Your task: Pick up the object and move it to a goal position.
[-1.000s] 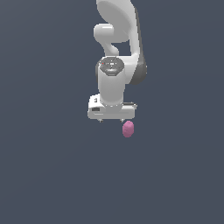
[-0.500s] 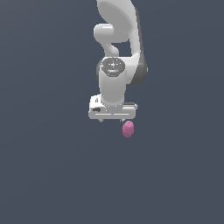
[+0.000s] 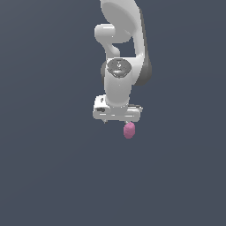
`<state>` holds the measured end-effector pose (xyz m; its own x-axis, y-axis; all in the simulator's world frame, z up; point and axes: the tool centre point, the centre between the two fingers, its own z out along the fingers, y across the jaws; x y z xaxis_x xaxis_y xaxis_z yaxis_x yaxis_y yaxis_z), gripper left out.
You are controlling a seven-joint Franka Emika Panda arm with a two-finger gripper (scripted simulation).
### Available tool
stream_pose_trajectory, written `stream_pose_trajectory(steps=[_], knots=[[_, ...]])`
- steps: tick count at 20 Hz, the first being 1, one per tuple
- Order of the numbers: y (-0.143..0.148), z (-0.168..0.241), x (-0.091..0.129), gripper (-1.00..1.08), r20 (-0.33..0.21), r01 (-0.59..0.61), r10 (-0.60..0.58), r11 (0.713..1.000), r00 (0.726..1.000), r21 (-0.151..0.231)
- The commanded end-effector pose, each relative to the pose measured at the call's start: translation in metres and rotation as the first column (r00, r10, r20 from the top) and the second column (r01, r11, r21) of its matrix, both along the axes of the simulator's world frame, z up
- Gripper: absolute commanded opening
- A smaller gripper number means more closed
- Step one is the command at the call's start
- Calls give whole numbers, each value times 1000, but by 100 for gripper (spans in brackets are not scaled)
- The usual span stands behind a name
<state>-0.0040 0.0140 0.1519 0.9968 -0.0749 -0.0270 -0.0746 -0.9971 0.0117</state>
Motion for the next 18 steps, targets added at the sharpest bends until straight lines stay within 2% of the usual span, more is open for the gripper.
stream_pose_trajectory(steps=[1, 8, 18], knots=[[6, -1, 0, 100, 3, 37, -37, 999, 999, 0], [29, -3, -1, 100, 12, 176, -176, 984, 984, 1], [60, -6, -3, 100, 23, 361, -361, 933, 932, 6]])
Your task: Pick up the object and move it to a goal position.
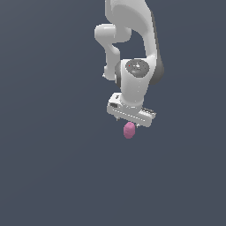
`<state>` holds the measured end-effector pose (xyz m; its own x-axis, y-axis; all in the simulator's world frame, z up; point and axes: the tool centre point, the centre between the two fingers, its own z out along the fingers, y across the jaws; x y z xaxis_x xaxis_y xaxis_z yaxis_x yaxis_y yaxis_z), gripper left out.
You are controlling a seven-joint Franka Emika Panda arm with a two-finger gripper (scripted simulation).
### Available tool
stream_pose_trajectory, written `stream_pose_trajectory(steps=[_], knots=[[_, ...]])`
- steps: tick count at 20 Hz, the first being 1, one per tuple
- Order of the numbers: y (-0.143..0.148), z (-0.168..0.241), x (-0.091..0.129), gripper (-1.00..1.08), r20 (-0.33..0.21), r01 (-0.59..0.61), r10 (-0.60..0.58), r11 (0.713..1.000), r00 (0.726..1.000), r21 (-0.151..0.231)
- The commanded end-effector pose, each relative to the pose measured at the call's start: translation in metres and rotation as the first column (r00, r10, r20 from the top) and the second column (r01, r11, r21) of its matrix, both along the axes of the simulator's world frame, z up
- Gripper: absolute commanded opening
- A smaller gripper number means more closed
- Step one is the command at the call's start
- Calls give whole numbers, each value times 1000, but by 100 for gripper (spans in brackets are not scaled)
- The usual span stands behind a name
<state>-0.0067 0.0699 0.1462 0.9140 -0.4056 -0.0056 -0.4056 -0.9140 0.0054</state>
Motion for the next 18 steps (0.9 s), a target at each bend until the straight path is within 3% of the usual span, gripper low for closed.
stream_pose_trajectory(steps=[1, 18], knots=[[6, -1, -1, 100, 3, 40, -40, 999, 999, 1], [18, -7, -2, 100, 7, 117, -117, 993, 993, 3]])
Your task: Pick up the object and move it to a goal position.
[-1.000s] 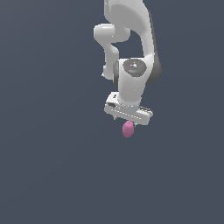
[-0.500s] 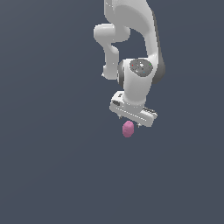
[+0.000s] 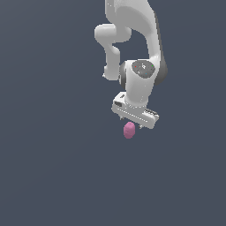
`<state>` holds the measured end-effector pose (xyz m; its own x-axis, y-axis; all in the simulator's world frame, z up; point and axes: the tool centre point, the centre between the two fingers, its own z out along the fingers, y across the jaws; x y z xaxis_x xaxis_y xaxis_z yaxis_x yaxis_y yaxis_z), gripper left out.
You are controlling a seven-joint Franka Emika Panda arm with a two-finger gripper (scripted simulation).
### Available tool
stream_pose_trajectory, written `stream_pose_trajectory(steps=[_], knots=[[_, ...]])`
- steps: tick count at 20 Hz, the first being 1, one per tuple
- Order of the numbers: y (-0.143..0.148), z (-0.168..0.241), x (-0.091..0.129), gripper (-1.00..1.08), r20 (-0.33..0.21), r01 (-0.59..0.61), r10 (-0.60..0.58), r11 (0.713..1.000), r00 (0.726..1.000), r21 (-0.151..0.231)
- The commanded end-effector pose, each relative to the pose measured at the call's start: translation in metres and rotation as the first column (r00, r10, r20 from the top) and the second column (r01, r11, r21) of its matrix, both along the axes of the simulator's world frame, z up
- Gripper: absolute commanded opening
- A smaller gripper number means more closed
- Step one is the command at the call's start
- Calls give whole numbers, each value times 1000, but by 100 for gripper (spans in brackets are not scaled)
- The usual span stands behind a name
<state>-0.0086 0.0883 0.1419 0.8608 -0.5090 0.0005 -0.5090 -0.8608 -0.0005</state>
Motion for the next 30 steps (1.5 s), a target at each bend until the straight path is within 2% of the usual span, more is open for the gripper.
stream_pose_trajectory(steps=[1, 8, 14, 15, 30], knots=[[0, -6, 0, 100, -1, 1, -1, 1000, 1000, 0], [0, -38, -2, 100, -1, 3, -3, 1000, 1000, 0], [0, -47, 0, 100, -1, 4, -4, 1000, 1000, 0], [0, -47, 0, -100, -1, 4, -4, 1000, 1000, 0], [-4, -40, -1, -100, 0, 4, -4, 1000, 1000, 0]])
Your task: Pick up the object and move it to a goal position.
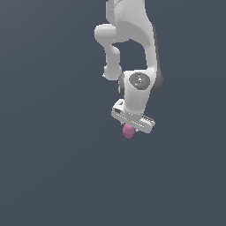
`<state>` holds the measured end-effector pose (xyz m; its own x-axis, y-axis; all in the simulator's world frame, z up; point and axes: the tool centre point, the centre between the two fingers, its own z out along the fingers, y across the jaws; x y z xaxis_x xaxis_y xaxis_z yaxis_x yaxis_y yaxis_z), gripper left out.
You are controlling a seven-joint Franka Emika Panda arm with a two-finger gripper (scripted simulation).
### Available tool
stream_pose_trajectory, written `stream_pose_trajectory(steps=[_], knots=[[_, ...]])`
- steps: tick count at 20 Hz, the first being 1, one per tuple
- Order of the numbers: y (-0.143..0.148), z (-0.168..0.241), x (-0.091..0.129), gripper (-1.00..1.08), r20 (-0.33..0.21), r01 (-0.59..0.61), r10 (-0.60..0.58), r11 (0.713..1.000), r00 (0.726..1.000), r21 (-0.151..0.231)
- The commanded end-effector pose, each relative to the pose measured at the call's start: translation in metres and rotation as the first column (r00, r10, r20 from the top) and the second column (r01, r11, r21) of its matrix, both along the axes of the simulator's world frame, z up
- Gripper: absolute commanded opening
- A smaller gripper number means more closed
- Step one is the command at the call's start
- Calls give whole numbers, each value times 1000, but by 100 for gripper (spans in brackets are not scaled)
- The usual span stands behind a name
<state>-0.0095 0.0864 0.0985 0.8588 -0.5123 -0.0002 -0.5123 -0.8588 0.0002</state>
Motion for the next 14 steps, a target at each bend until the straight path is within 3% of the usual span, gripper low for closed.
stream_pose_trajectory(steps=[1, 7, 14], knots=[[-3, 6, 0, -100, 1, 0, 0, 1000, 1000, 0], [-19, 37, -4, -100, 1, 1, -1, 1000, 1000, 1], [-50, 99, -11, -100, 1, 1, -1, 1000, 1000, 1]])
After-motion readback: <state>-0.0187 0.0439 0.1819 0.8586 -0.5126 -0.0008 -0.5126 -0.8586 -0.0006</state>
